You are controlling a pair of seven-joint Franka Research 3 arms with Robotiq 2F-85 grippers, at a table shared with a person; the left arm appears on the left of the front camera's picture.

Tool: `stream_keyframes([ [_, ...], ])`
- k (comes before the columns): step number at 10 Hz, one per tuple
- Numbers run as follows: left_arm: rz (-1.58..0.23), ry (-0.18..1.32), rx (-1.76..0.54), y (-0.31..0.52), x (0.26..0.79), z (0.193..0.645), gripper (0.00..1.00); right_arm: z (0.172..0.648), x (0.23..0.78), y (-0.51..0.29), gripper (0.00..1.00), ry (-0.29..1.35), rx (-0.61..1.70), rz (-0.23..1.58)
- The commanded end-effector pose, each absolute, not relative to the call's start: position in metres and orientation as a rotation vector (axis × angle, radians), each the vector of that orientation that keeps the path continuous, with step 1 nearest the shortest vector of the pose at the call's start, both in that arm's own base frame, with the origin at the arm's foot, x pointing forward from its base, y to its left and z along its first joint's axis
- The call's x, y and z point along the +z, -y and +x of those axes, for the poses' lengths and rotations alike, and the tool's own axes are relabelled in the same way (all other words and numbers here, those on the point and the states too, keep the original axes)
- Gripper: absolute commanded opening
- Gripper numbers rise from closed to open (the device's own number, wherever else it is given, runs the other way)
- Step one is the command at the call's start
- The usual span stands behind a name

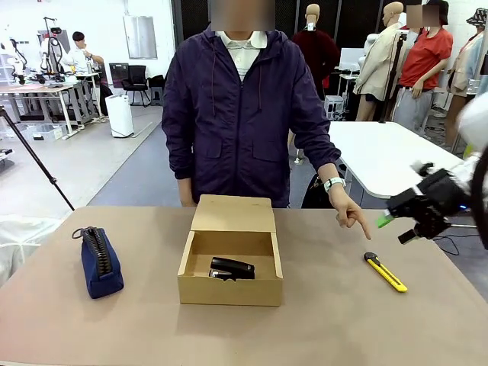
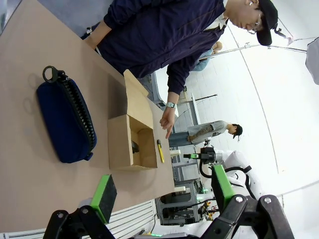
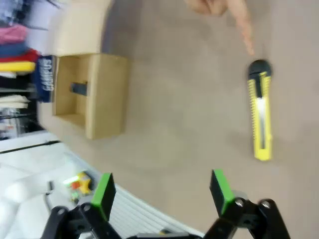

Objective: Pack the items into the box.
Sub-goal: Pick up the item specified by the human and place it in the Mailer Box.

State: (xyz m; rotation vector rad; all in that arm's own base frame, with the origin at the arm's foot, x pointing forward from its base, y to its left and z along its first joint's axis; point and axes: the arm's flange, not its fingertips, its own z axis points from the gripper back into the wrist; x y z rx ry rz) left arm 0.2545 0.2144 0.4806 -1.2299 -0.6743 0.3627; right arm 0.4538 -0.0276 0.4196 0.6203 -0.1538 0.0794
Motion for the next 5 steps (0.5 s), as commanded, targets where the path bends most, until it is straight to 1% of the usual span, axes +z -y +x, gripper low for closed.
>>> stream_keyframes([
  [1, -1.247, 0.698, 0.351, -0.2133, 0.4814, 0.2546, 1.00, 0.4662, 0.4176, 0.0126, 1.00, -0.027, 0.159, 0.087],
  [2, -1.247, 0.698, 0.351, -0.2133, 0.4814, 0.2546, 1.00, 0.4648, 0.4172, 0.0063, 1.00, -0.035, 0.161, -0.075],
  [3, -1.247, 0.698, 0.351, -0.2133, 0.4814, 0.2546, 1.00, 0.4653, 0.4175, 0.0062, 1.00, -0.039, 0.204, -0.150],
  [4, -1.247, 0.698, 0.351, -0.2133, 0.4814, 0.2546, 1.00, 0.4643, 0.4185, 0.0055, 1.00, -0.075, 0.203, -0.201],
  [5, -1.247, 0.698, 0.351, -0.2133, 0.4814, 0.2546, 1.00, 0.4671, 0.4197, 0.0047, 1.00, -0.075, 0.194, -0.186],
])
